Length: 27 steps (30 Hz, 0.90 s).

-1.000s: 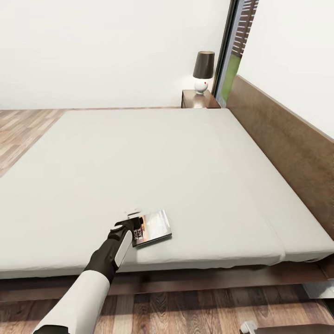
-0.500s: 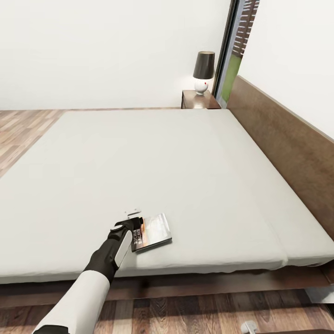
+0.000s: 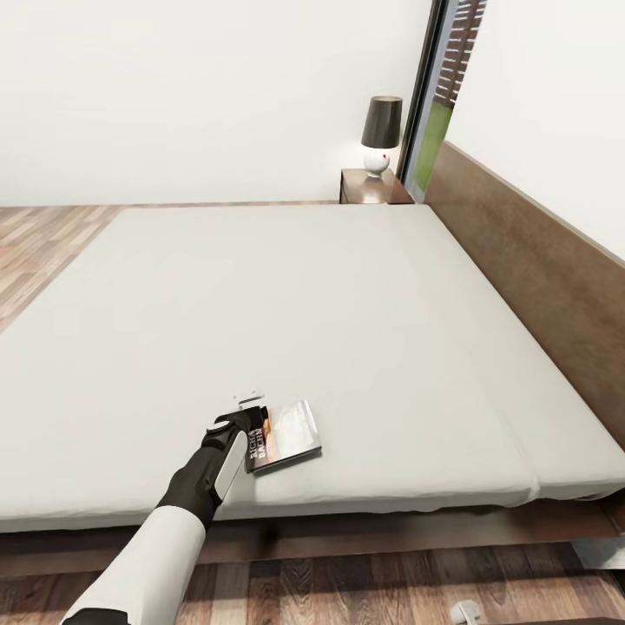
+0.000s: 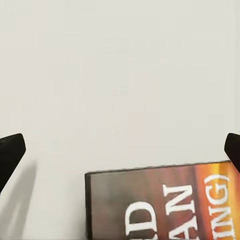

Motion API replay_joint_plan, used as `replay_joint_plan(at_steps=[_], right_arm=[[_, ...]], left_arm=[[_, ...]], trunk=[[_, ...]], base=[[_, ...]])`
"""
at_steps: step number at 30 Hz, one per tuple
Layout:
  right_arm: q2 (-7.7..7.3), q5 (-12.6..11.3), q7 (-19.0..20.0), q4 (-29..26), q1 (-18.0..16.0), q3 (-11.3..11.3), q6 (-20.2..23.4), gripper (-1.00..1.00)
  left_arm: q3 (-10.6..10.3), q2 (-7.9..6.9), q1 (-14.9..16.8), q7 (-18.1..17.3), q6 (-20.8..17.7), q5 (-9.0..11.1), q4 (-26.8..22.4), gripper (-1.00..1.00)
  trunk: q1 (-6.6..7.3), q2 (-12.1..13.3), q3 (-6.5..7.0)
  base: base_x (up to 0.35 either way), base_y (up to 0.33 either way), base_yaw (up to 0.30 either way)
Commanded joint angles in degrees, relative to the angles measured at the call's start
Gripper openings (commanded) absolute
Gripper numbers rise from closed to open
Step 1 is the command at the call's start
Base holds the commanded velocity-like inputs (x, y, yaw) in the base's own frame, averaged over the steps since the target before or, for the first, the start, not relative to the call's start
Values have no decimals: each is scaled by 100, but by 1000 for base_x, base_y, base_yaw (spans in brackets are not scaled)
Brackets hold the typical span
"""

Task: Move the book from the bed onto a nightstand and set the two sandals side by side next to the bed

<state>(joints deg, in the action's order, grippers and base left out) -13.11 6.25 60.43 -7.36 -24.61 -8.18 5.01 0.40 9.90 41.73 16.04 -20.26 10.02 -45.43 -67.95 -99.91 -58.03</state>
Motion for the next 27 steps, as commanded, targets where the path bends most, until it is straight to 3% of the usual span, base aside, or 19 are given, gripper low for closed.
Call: replay_joint_plan(at_steps=[1, 16, 21, 27], right_arm=[[1, 52, 29, -11, 0, -52, 54, 100], [1, 52, 26, -11, 0, -52, 53, 100], [1, 52, 23, -11, 0, -52, 54, 100], [1, 52, 26, -11, 0, -52, 53, 100]], left_arm=[[4, 3, 1, 29, -22, 56, -9, 100], [4, 3, 1, 31, -22, 61, -9, 100], [4, 1, 1, 31, -22, 61, -9, 100], [4, 2, 1, 31, -22, 58, -9, 100]], trunk=[[-1, -2, -4], [-1, -2, -4], [-110, -202, -94], [-110, -202, -94]], base=[[206, 0, 0], [59, 0, 0], [0, 0, 0], [0, 0, 0]])
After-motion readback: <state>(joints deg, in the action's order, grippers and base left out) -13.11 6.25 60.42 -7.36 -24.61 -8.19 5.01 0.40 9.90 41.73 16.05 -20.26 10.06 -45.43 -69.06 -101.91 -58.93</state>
